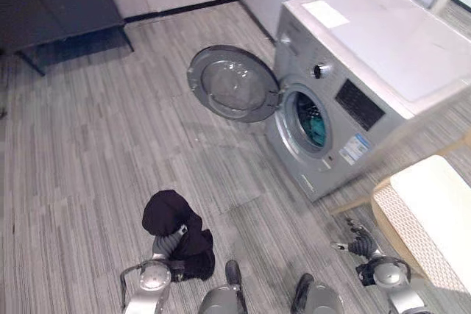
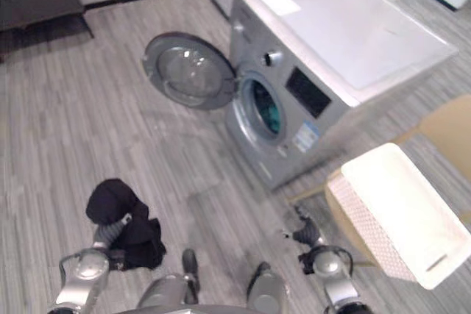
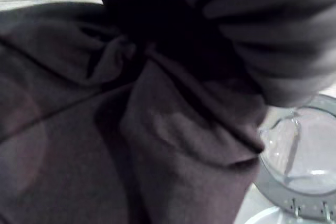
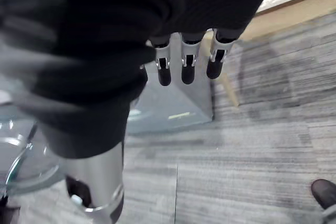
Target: Grab the laundry basket,head to the washer,open it,put in the laundry and shut it.
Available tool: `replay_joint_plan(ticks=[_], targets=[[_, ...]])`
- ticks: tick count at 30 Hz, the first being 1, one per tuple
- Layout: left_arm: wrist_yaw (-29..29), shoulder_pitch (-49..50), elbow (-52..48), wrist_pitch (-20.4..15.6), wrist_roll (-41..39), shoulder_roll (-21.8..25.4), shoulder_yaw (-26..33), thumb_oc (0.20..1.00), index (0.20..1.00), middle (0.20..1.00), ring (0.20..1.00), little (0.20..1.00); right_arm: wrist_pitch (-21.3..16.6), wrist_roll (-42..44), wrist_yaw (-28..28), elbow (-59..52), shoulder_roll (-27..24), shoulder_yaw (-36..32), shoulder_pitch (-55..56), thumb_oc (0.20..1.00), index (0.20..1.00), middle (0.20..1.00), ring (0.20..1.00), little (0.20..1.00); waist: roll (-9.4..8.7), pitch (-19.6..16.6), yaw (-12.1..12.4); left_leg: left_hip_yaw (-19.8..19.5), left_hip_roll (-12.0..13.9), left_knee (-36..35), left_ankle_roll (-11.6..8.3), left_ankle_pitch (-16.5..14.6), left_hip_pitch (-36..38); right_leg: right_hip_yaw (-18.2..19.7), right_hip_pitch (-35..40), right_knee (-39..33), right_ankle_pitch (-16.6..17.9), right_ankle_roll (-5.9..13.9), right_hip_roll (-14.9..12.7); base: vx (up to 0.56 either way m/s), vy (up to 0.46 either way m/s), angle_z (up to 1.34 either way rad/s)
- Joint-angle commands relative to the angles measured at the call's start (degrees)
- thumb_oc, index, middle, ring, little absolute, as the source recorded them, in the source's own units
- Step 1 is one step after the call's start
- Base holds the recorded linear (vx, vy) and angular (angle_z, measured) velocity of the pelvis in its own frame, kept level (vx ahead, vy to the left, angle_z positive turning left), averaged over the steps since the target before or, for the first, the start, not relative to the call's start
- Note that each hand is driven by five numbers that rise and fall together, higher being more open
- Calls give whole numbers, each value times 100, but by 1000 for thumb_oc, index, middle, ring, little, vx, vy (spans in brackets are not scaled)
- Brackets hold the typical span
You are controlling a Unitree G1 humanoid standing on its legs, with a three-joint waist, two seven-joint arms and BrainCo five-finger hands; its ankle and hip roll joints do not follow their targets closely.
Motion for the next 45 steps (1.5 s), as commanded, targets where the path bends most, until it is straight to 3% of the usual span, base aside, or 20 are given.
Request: replay_joint_plan(ticks=[1,3,5,8,10,11,13,15,18,20,23,28,30,33,36,41,42,43,44,45], targets=[[138,27,-499,-310,7,184,56,200,200,200,200,200,-157,-68,-180,-196,-56,-21,-366,1000,1000,1000,1000,1000,26,191,-26,-368,44,197,-202,-671,186,134,436,-1101,24,-8,677,227,34,75],[135,-39,-454,-287,10,137,-41,200,200,200,200,200,-151,-51,-187,-214,-76,-24,-324,1000,1000,1000,1000,1000,23,253,-150,-748,-178,118,-167,-783,436,511,67,-1624,250,25,971,333,-8,53],[129,-117,-395,-289,5,92,-95,200,200,200,200,200,-139,-68,-204,-163,-96,-5,-331,1000,1000,1000,1000,1000,7,271,-216,-1012,-294,104,-192,-851,543,615,-67,-2090,501,91,1031,354,-93,88],[108,-129,-387,-309,14,52,-103,200,200,200,200,200,-145,-128,-163,-142,-88,13,-274,1000,1000,1000,1000,1000,-82,225,-213,-1226,-409,246,-296,-1084,754,103,21,-2388,641,61,832,356,-204,90],[47,-45,-426,-301,59,-36,-143,200,200,200,200,200,-200,-93,-138,-134,-115,-46,-150,1000,1000,1000,1000,1000,-84,58,-291,-1239,-346,488,-533,-1227,788,79,366,-2602,614,-40,850,379,-330,66],[-4,-17,-453,-278,45,-76,-161,200,200,200,200,200,-191,-98,-129,-122,-157,-65,-145,1000,1000,1000,1000,1000,-100,13,-353,-1034,-182,997,-704,-1212,620,12,589,-2747,603,-99,828,300,-260,111],[-27,-6,-469,-290,34,-112,-190,200,200,200,200,200,-194,1,-116,-126,-217,-89,-137,1000,1000,1000,1000,1000,-94,3,-389,-781,82,1630,-804,-1035,383,-26,854,-2949,516,-191,880,201,-174,106],[-72,-33,-436,-269,31,-160,-231,200,200,200,200,200,-166,-25,-125,-37,-293,-87,-187,1000,1000,1000,1000,1000,-79,31,-388,-479,305,1757,-779,-922,141,-87,1075,-3087,392,-258,875,109,-63,9],[-92,-29,-395,-242,122,-142,-265,200,200,200,200,200,-155,13,-169,12,-348,-126,-193,1000,1000,1000,1000,1000,-63,65,-311,-429,354,1346,-711,-876,-130,-53,1268,-3160,289,-262,930,158,-26,-31],[-89,-3,-404,-220,174,-129,-265,200,200,200,200,200,-153,7,-193,31,-361,-149,-161,1000,1000,1000,1000,1000,-27,77,-267,-493,376,959,-761,-479,-391,-53,1392,-3222,214,-261,982,170,7,-36],[-42,23,-393,-218,197,-121,-262,200,200,200,200,200,-138,-19,-255,131,-343,-118,-155,1000,1000,1000,1000,1000,22,140,-137,-693,420,270,-897,109,-703,33,1636,-3206,12,-283,1113,226,45,-22],[13,40,-500,-248,91,-79,-301,200,200,200,200,200,-141,-80,-295,253,-325,-72,-235,1000,1000,1000,1000,1000,55,123,42,-1645,473,-222,-1042,440,-968,719,2004,-2871,-394,-309,1238,326,165,-73],[8,27,-483,-253,91,-72,-319,200,200,200,200,200,-144,-84,-295,293,-316,-80,-260,1000,1000,1000,1000,1000,73,77,49,-1695,490,-203,-1038,440,-897,840,2061,-2841,-434,-279,1223,299,209,-102],[-69,-44,-464,-250,130,-7,-442,200,200,200,200,200,-128,-64,-292,315,-253,-161,-275,1000,1000,1000,1000,1000,58,-55,-16,-1532,466,177,-962,396,-883,996,2206,-2736,-485,-151,973,381,317,-64],[-127,-179,-479,-260,213,179,-535,200,200,200,200,200,-100,-8,-252,372,-148,-149,-422,1000,1000,1000,1000,1000,-39,-106,-139,-1056,375,808,-767,-63,-937,1352,1952,-2537,-388,45,641,182,272,-67],[-98,-188,-574,-278,250,327,-472,200,200,200,200,200,-56,-11,-211,335,-71,-114,-507,1000,1000,1000,1000,1000,-65,-113,-188,-421,485,1085,-587,-474,-866,1525,1481,-2301,-142,170,462,83,214,-104],[-95,-190,-596,-285,268,353,-481,200,200,200,200,200,-62,-11,-209,350,-46,-99,-523,1000,1000,1000,1000,1000,-62,-88,-196,-260,527,1096,-553,-575,-756,1327,1388,-2228,-66,198,374,77,216,-102],[-119,-243,-618,-286,273,401,-516,200,200,200,200,200,-85,-28,-189,384,-2,-54,-575,1000,1000,1000,1000,1000,-15,-83,-153,92,648,988,-549,-675,-518,496,1229,-2105,78,198,103,55,152,-113],[-119,-244,-618,-286,273,401,-517,200,200,200,200,200,-86,-28,-189,384,-2,-54,-576,1000,1000,1000,1000,1000,-17,-73,-152,93,645,985,-549,-676,-505,496,1240,-2104,76,199,101,51,149,-135],[-123,-265,-615,-288,271,383,-518,200,200,200,200,200,-97,-51,-173,385,7,-23,-588,1000,1000,1000,1000,1000,23,-79,-126,257,707,964,-555,-695,-418,-91,1250,-2078,123,158,-74,92,98,-134]])
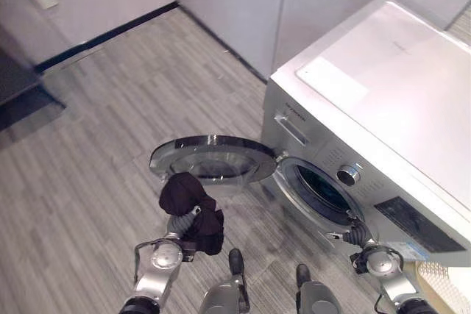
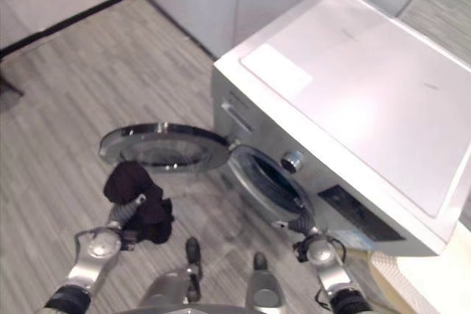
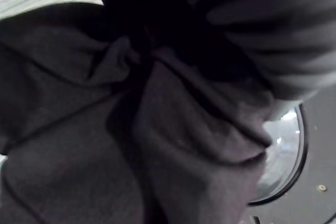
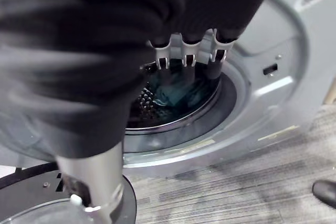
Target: Grab the laundry basket,head to the washer,open it,put in the laundry and shut it.
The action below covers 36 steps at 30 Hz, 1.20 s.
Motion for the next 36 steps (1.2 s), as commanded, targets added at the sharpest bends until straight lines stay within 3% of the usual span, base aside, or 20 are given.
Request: replay_joint_plan(ticks=[1,3,6,7,10,12,13,14,16,17,18,19,23,25,29,31,36], targets=[[-16,188,-418,-304,187,11,101,200,200,200,200,200,-146,-78,-39,-49,-289,0,-125,1000,1000,1000,1000,1000,-99,-213,152,-291,585,1146,-466,-1019,-335,-990,573,-48,-104,221,-135,120,146,-120],[-60,189,-438,-283,223,-9,52,200,200,200,200,200,-150,-104,-20,-60,-293,52,-181,1000,1000,1000,1000,1000,-102,-196,106,-46,569,981,-419,-999,-93,-1280,322,325,-114,204,-57,85,110,-112],[-112,205,-513,-287,199,6,39,200,200,200,200,200,-128,-92,12,-85,-248,98,-180,1000,1000,1000,1000,1000,-127,-211,132,335,560,775,-434,-1022,253,-2149,180,437,-158,93,-80,83,-34,-116],[-157,222,-517,-282,237,0,17,200,200,200,200,200,-129,-85,18,-94,-248,81,-143,1000,1000,1000,1000,1000,-138,-216,68,398,582,844,-436,-1057,307,-2179,172,350,-159,69,-52,113,-144,-86],[-187,269,-457,-307,307,-95,-12,200,200,200,200,200,-159,-17,17,-122,-245,1,74,1000,1000,1000,1000,1000,-191,-230,-166,462,676,1129,-492,-1177,375,-1516,294,-127,-196,40,344,139,-192,-42],[-216,280,-478,-288,288,-119,-18,200,200,200,200,200,-155,46,-17,-83,-305,-54,169,1000,1000,1000,1000,1000,-199,-227,-204,581,959,1614,-654,-1174,306,-1473,507,-511,-185,-73,538,118,-226,-53],[-195,275,-456,-274,258,-162,-14,200,200,200,200,200,-145,105,-45,-97,-359,-88,177,1000,1000,1000,1000,1000,-177,-192,-198,423,1125,2039,-737,-1019,239,-1330,612,-644,-213,-165,692,92,-161,-48],[-194,272,-453,-276,258,-165,-15,200,200,200,200,200,-145,107,-46,-96,-362,-89,176,1000,1000,1000,1000,1000,-167,-185,-192,421,1148,2068,-752,-1027,233,-1327,619,-649,-215,-174,709,97,-86,-61],[-132,241,-405,-290,164,-209,-37,200,200,200,200,200,-144,186,-90,-29,-404,-115,138,1000,1000,1000,1000,1000,-144,-130,-114,-194,1061,2344,-855,-868,17,-1133,705,-738,-279,-266,832,56,-5,-65],[-131,235,-399,-293,163,-211,-40,200,200,200,200,200,-145,188,-90,-27,-405,-118,136,1000,1000,1000,1000,1000,-141,-128,-119,-204,1064,2351,-859,-869,10,-1140,707,-740,-281,-269,835,8,45,-54],[-80,177,-348,-294,107,-253,-69,200,200,200,200,200,-187,248,-118,25,-409,-141,123,1000,1000,1000,1000,1000,-191,-91,-51,-773,750,2132,-741,-959,-228,-1000,695,-778,-244,-281,813,0,85,-43],[-48,160,-327,-300,90,-275,-86,200,200,200,200,200,-202,272,-147,87,-418,-151,108,1000,1000,1000,1000,1000,-188,-68,-5,-1070,599,1915,-734,-1044,-320,-913,710,-760,-272,-253,817,28,134,-57],[70,32,-254,-372,-6,-285,-146,200,200,200,200,200,-284,393,-246,242,-442,-178,-13,1000,1000,1000,1000,1000,-132,145,133,-1929,313,1521,-843,-852,-621,-538,569,-466,-347,-164,855,46,142,-37],[74,-38,-296,-371,-34,-253,-185,200,200,200,200,200,-279,382,-259,274,-408,-180,-88,1000,1000,1000,1000,1000,-100,248,85,-1967,230,1539,-765,-878,-735,-398,259,-140,-352,-138,780,-87,220,-81],[291,-315,-490,-506,-311,-100,-134,200,200,200,200,200,-255,533,-353,211,-370,-79,-428,1000,1000,1000,1000,1000,-144,644,106,-1674,154,2116,-524,-1118,-1398,62,-919,837,-308,-109,634,-230,233,-64],[329,-368,-502,-526,-388,-116,-113,200,200,200,200,200,-243,560,-354,200,-360,-47,-468,1000,1000,1000,1000,1000,-156,668,110,-1609,145,2198,-484,-1159,-1489,94,-1071,935,-294,-121,602,-130,85,-18],[746,-891,-887,-712,-1012,-386,-52,200,200,200,200,200,-316,806,-610,-227,-352,-48,-742,1000,1000,1000,1000,1000,-177,979,26,-1537,255,3494,-429,-1663,-2764,158,-2463,2055,-612,-228,494,-146,-31,-15]])
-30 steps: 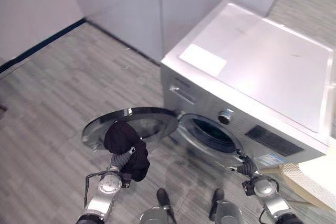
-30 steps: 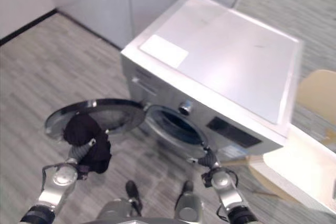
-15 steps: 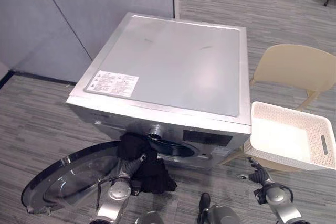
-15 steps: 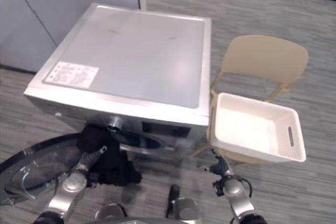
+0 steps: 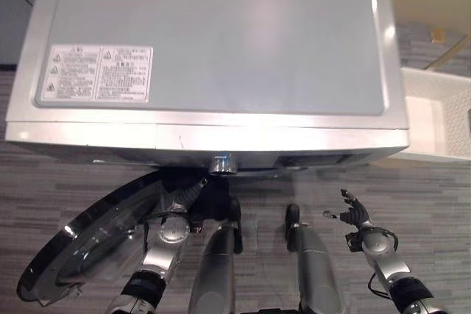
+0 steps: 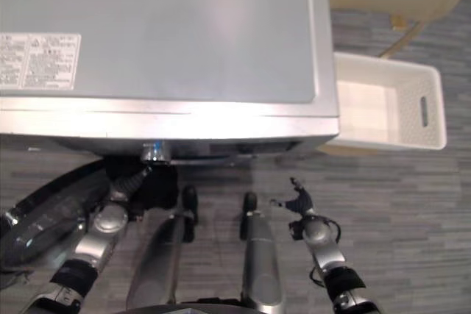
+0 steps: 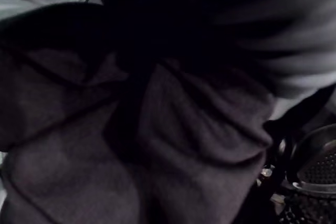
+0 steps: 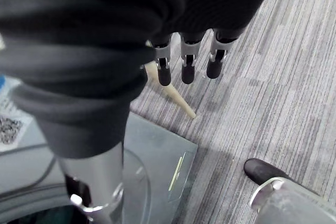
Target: Grab the laundry basket,head to the washer,open it,put in the laundry and shut it.
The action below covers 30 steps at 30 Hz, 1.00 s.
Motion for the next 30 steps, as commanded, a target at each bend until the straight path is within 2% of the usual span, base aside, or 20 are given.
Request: replay_joint_plan(ticks=[1,3,4,5,9,13,16,17,18,19,20,21,22,23,24,26,30], targets=[[418,-85,-454,-466,-510,-215,169,200,200,200,200,200,-214,279,-335,-434,-119,-48,13,1000,1000,1000,1000,1000,-9,-347,-55,-127,435,1012,-172,-964,-461,-175,-512,112,-169,99,110,-191,-82,13],[555,-217,-514,-499,-599,-292,164,200,200,200,200,200,-244,306,-421,-506,-100,-53,-33,1000,1000,1000,1000,1000,4,-339,-78,-161,471,1283,-174,-1004,-787,-179,-823,340,-218,66,119,-165,-67,15],[795,-577,-639,-595,-807,-453,182,200,200,200,200,200,-309,343,-597,-685,-87,-90,-175,1000,1000,1000,1000,1000,25,-336,-128,-212,561,1815,-162,-1112,-1455,-133,-1528,827,-328,5,155,-182,-63,1],[914,-795,-656,-636,-846,-509,137,200,200,200,200,200,-339,370,-678,-746,-79,-106,-229,1000,1000,1000,1000,1000,46,-356,-158,-252,591,2049,-141,-1164,-1756,-101,-1826,1023,-375,-23,174,-235,-84,-2],[1307,-1881,-813,-712,-724,-388,-67,200,200,200,200,200,-549,498,-813,-926,-121,-83,-434,1000,1000,1000,1000,1000,104,-374,-310,-409,693,2945,-101,-1330,-2854,-11,-2904,1835,-587,-100,252,-111,-20,-8],[1736,-3479,-277,-629,-228,270,-379,200,200,200,200,200,-738,564,-689,-1150,-278,-30,-479,1000,1000,1000,1000,1000,155,-505,-549,-596,860,3603,-63,-1470,-3692,59,-3729,2485,-770,-153,297,-39,-13,-16],[2099,-4861,585,-466,207,1164,-705,200,200,200,200,200,-916,584,-576,-1289,-419,24,-451,1000,1000,1000,1000,1000,222,-615,-748,-671,965,3911,-62,-1531,-4111,65,-4116,2760,-825,-152,359,3,-16,-12],[2100,-4906,623,-480,199,1168,-730,200,200,200,200,200,-914,585,-575,-1291,-408,13,-464,1000,1000,1000,1000,1000,217,-613,-742,-676,965,3925,-62,-1535,-4135,63,-4138,2773,-829,-152,359,-8,-21,-11],[2404,-5752,1176,-357,488,1775,-1100,200,200,200,200,200,-1047,653,-556,-1350,-510,46,-496,1000,1000,1000,1000,1000,261,-658,-849,-707,1023,4065,-64,-1550,-4346,57,-4328,2878,-811,-120,404,-1,-21,-11],[2407,-5822,1229,-374,477,1778,-1146,200,200,200,200,200,-1049,657,-554,-1345,-492,33,-519,1000,1000,1000,1000,1000,248,-649,-839,-714,1023,4081,-65,-1555,-4374,54,-4351,2891,-815,-119,403,-7,-23,-11],[2497,-6227,1461,-331,558,1978,-1339,200,200,200,200,200,-1103,688,-537,-1412,-544,40,-545,1000,1000,1000,1000,1000,260,-649,-870,-723,1057,4125,-70,-1561,-4451,48,-4431,2900,-803,-103,431,-10,-17,-9],[2731,-7081,1970,-260,758,2462,-1830,200,200,200,200,200,-1244,793,-508,-1486,-676,94,-565,1000,1000,1000,1000,1000,304,-640,-942,-756,1102,4240,-69,-1550,-4701,14,-4613,2922,-747,-38,491,-17,-25,-7],[2782,-7233,2114,-203,807,2542,-1924,200,200,200,200,200,-1251,811,-498,-1499,-724,118,-566,1000,1000,1000,1000,1000,311,-634,-955,-781,1110,4263,-69,-1542,-4768,9,-4654,2915,-732,-14,505,0,0,0],[2774,-7477,2314,-141,1005,2637,-2157,645,645,645,645,645,-1283,824,-467,-1495,-806,174,-575,1000,1000,1000,1000,1000,326,-633,-961,-824,1128,4314,-59,-1528,-4887,-9,-4745,2942,-708,14,530,0,0,0],[2679,-7526,2430,-116,981,2650,-2240,1000,1000,1000,1000,1000,-1284,851,-449,-1487,-839,190,-582,1000,1000,1000,1000,1000,327,-639,-950,-844,1131,4356,-52,-1523,-4944,-25,-4780,2966,-704,25,539,0,0,0],[2203,-7409,2765,-41,924,2601,-2324,1000,1000,1000,1000,1000,-1209,870,-372,-1374,-864,198,-580,1000,1000,1000,1000,1000,353,-671,-917,-873,1119,4458,-41,-1528,-5009,-58,-4820,3059,-725,28,527,0,0,0],[1589,-6616,2615,-1,1298,2370,-2241,1000,1000,1000,1000,1000,-1146,792,-252,-1346,-878,203,-546,1000,1000,1000,1000,1000,353,-823,-823,-891,1068,4454,-53,-1577,-4837,-113,-4661,3136,-879,-24,472,40,4,7]])
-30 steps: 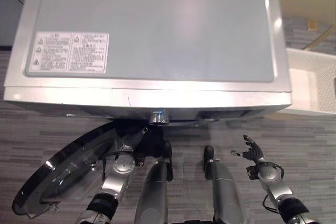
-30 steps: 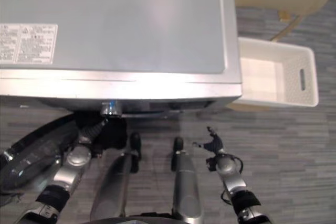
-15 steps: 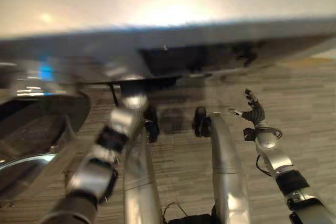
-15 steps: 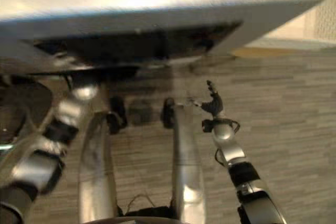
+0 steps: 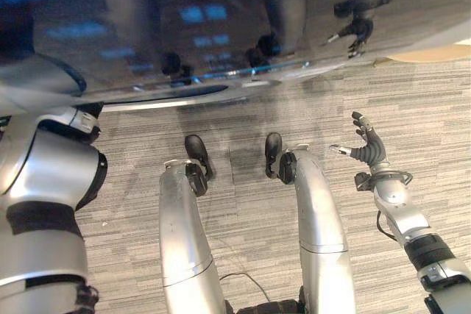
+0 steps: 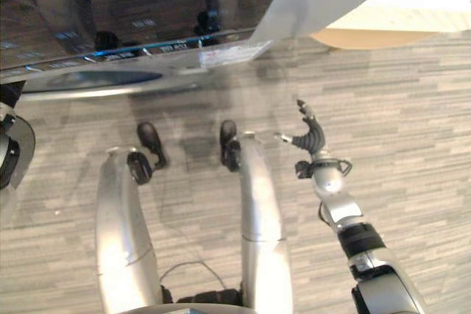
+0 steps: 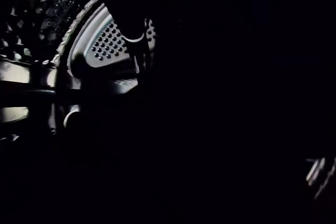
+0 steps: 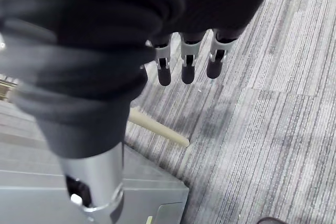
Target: Grab the laundry basket,head to the washer,open it,put in the laundry and shut it.
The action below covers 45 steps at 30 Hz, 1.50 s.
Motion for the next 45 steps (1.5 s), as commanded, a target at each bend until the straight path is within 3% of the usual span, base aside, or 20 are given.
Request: replay_joint_plan(ticks=[1,4,5,10,11,18,19,24,26,28,31,33,35,37,38,39,41,42,43,45], targets=[[-363,979,-204,-182,421,-281,525,1000,1000,1000,1000,1000,-166,117,115,-163,140,39,585,1000,1000,1000,1000,1000,284,-1143,-195,-276,50,332,75,-765,106,132,173,-955,19,501,-11,22,3,14],[-582,1738,-534,-183,218,-528,907,1000,1000,1000,1000,1000,-44,93,89,-43,185,45,581,1000,1000,1000,1000,1000,270,-1193,-112,-243,-2,75,46,-744,453,73,507,-1103,-7,478,-87,-18,2,22],[-810,2553,-1025,-186,222,-782,1216,1000,1000,1000,1000,1000,140,30,97,105,241,42,529,1000,1000,1000,1000,1000,243,-1206,3,-202,-69,-366,-17,-655,920,15,961,-1424,-1,476,-183,-47,8,36],[-1001,4054,-1778,-239,390,-1198,1798,1000,1000,1000,1000,1000,305,-76,56,303,289,-63,526,1000,1000,1000,1000,1000,196,-1208,196,-65,-192,-1456,-125,-376,1979,-103,1890,-2262,193,537,-297,-39,33,34],[-1095,4643,-2006,-285,347,-1449,1999,1000,1000,1000,1000,1000,358,-117,72,372,352,-112,589,1000,1000,1000,1000,1000,187,-1247,280,-1,-278,-2017,-161,-245,2506,-137,2388,-2723,322,567,-331,5,38,23],[-1572,6707,-2473,-443,-142,-2023,2584,1000,1000,1000,1000,1000,504,-371,296,633,525,-208,1149,1000,1000,1000,1000,1000,159,-1240,479,160,-598,-3804,-167,224,4488,-281,4276,-4282,833,772,-376,70,60,9],[-1724,7277,-2504,-482,-268,-2141,2764,1000,1000,1000,1000,1000,541,-548,368,859,586,-206,1326,1000,1000,1000,1000,1000,148,-1273,512,244,-739,-4507,-111,544,5129,-348,4919,-4974,1186,833,-403,76,96,3],[-1955,8160,-2328,-435,-295,-2365,3019,1000,1000,1000,1000,1000,620,-925,580,1386,727,-247,1716,1000,1000,1000,1000,1000,145,-1450,572,396,-894,-5665,-51,736,6485,-431,6259,-6135,1540,1038,-469,148,106,0],[-1995,8274,-2228,-416,-272,-2400,3030,1000,1000,1000,1000,1000,643,-918,609,1547,778,-289,1774,1000,1000,1000,1000,1000,135,-1501,567,432,-942,-5860,-36,776,6705,-431,6449,-6329,1652,1082,-484,101,116,-3],[-2108,8497,-2056,-388,-174,-2442,3067,1000,1000,1000,1000,1000,681,-1022,626,1862,820,-352,1846,1000,1000,1000,1000,1000,143,-1664,583,548,-1084,-6298,24,877,7100,-425,6826,-6871,1950,1265,-565,83,216,-6],[-2136,8607,-2016,-406,-97,-2447,3122,1000,1000,1000,1000,1000,696,-1107,632,1865,845,-380,1875,1000,1000,1000,1000,1000,166,-1720,610,632,-1143,-6612,60,934,7320,-412,6837,-6984,2081,1391,-625,-13,178,-24],[-2095,8536,-1963,-419,-96,-2399,3079,1000,1000,1000,1000,1000,712,-1120,601,1923,844,-328,1786,1000,1000,1000,1000,1000,173,-1571,595,693,-1148,-6722,129,1080,7344,-179,6544,-6640,2358,1559,-674,-197,171,-40],[-2062,8382,-1930,-432,-59,-2328,3003,1000,1000,1000,1000,1000,713,-1076,577,2003,840,-277,1737,1000,1000,1000,1000,1000,258,-1485,645,645,-1087,-6692,192,1268,7100,89,6323,-5958,1939,1442,-439,-335,136,-16],[-2031,8285,-2001,-420,-63,-2245,3019,1000,1000,1000,1000,1000,710,-1034,580,2086,864,-199,1731,1000,1000,1000,1000,1000,357,-1437,716,617,-974,-6630,207,1479,6881,77,6426,-5101,1251,1190,-54,-296,73,7],[-2032,8284,-2001,-420,-63,-2245,3020,1000,1000,1000,1000,1000,709,-1034,580,2087,864,-199,1730,1000,1000,1000,1000,1000,362,-1448,720,619,-965,-6627,205,1484,6864,78,6412,-5110,1264,1186,-45,-286,-68,19],[-2084,8292,-2073,-396,-20,-2201,3008,1000,1000,1000,1000,1000,639,-976,612,2045,958,-222,1945,1000,1000,1000,1000,1000,284,-1593,876,508,-976,-6666,158,1701,6664,107,6985,-4549,664,985,458,-192,-82,15],[-2083,8380,-2065,-377,8,-2201,3044,1000,1000,1000,1000,1000,636,-1000,583,2080,986,-275,2050,1000,1000,1000,1000,1000,248,-1683,980,549,-954,-6645,115,1773,6484,119,7302,-4759,519,908,581,-254,-154,47],[-2120,8372,-2152,-398,63,-2214,3009,1000,1000,1000,1000,1000,609,-907,554,2155,1035,-288,2073,1000,1000,1000,1000,1000,117,-1727,1166,532,-1015,-6605,3,1981,6146,71,7708,-5752,196,640,652,-357,-235,58],[-2124,8342,-2150,-392,72,-2242,2952,1000,1000,1000,1000,1000,592,-819,528,2218,1051,-284,2029,1000,1000,1000,1000,1000,162,-1707,1184,519,-982,-6611,-177,2246,5972,168,7641,-5927,224,545,829,-275,-186,27],[-2124,8340,-2149,-392,72,-2244,2952,1000,1000,1000,1000,1000,589,-818,528,2223,1050,-284,2026,1000,1000,1000,1000,1000,167,-1719,1181,512,-976,-6612,-182,2252,5956,163,7629,-5934,233,541,837,-136,-48,1]])
